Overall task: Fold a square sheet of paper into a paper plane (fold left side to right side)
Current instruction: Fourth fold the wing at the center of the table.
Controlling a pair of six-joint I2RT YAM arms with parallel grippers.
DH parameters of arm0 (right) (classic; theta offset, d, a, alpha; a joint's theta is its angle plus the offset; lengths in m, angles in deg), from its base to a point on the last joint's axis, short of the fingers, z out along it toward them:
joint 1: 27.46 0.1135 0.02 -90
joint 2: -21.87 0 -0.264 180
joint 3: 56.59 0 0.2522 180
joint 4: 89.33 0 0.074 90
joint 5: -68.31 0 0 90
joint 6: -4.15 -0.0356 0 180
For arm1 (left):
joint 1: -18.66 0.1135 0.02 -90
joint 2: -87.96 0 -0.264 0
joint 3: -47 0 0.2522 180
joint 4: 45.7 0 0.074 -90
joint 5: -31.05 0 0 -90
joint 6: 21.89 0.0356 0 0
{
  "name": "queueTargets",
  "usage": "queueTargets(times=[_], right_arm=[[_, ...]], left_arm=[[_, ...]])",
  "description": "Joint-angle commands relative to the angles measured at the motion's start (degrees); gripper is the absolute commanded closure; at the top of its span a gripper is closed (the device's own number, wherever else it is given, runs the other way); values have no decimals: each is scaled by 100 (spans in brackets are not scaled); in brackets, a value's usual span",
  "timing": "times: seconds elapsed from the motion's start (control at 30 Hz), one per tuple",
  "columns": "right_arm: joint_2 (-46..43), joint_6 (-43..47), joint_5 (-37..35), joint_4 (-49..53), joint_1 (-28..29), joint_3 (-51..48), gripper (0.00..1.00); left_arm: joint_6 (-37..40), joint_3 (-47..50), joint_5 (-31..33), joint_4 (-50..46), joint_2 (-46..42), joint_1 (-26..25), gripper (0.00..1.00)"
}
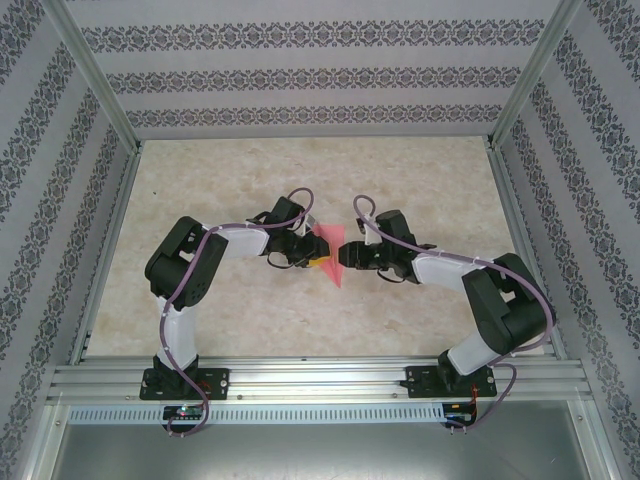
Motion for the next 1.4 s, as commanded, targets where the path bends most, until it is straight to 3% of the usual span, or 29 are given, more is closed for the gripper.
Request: queueTargets(times=[0.0, 0.33, 0.77, 0.93, 1.17, 1.37], right_arm=[[80, -316, 251, -213, -143, 251, 61], [1117, -408, 212, 200, -188, 1350, 63], [1613, -422, 401, 186, -170, 1671, 71], [1710, -427, 446, 164, -152, 1695, 78], [1712, -384, 490, 166, -159, 1697, 95], [1655, -308, 313, 248, -234, 1595, 98]], left_arm=[[130, -73, 268, -276, 198, -64, 69], [126, -73, 272, -283, 216, -69, 69], [134, -73, 277, -311, 207, -64, 69], [151, -88, 270, -328, 215, -64, 69], [160, -73, 263, -318, 224, -64, 69], [161, -64, 266, -317, 232, -64, 69]])
